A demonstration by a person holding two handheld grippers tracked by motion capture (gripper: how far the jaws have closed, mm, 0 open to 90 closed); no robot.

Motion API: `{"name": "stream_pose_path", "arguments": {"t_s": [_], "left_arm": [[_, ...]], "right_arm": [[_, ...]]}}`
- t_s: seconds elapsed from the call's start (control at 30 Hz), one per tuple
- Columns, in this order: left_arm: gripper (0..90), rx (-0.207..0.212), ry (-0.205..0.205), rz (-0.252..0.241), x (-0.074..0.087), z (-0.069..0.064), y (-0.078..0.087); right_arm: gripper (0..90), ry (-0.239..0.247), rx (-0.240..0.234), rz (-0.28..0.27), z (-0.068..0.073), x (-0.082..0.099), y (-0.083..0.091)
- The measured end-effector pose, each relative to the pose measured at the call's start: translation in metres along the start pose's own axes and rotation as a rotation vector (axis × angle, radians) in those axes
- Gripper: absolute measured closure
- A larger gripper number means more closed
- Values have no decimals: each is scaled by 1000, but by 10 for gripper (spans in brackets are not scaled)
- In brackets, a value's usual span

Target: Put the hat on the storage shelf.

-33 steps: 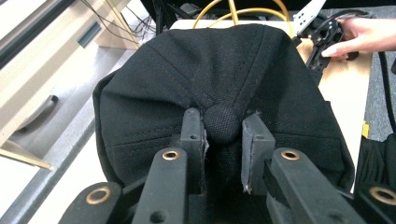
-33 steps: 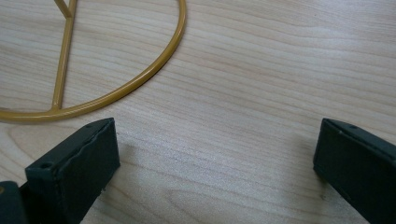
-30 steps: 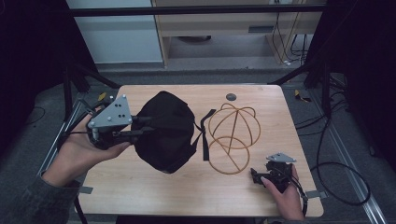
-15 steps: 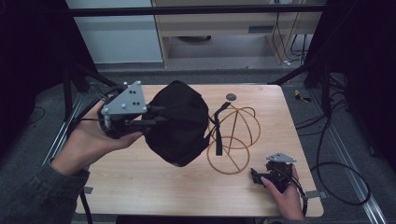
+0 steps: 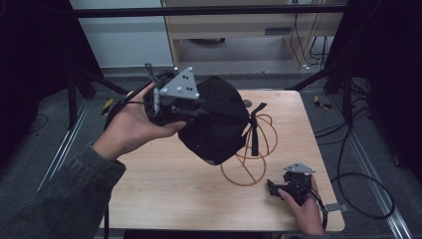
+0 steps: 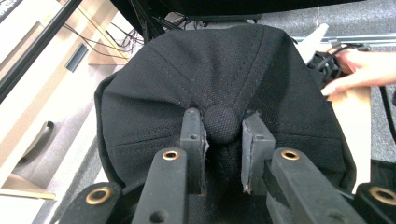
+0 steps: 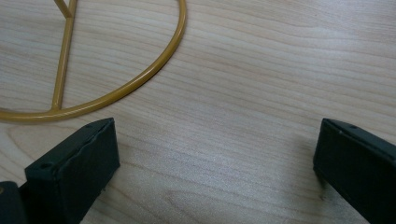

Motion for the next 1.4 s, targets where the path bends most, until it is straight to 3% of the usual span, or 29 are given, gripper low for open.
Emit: {"name": "stream_pose_path", "arguments": {"t_s": [0.17, 0.5, 0.83, 1.4], "left_arm": [[741, 21, 10, 10, -14, 12, -15], [740, 40, 8, 31, -31, 24, -34], [740, 71, 11, 58, -45, 26, -55], [738, 172, 19, 140, -46, 20, -120]], "right_arm": [[4, -2, -1, 0, 0, 0, 0], [4, -2, -1, 0, 0, 0, 0], [4, -1, -1, 0, 0, 0, 0], [4, -2, -1, 3, 0, 0, 0]]}}
Point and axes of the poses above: each handheld gripper's, and its own axes: y roughly backward along the jaws, x roughly out of its underside, z roughly to its left, the point moved 1 cm from there along -y, roughly forward along the jaws, and after that the axes turned 10 degrees about -y, right-handed, at the moved point
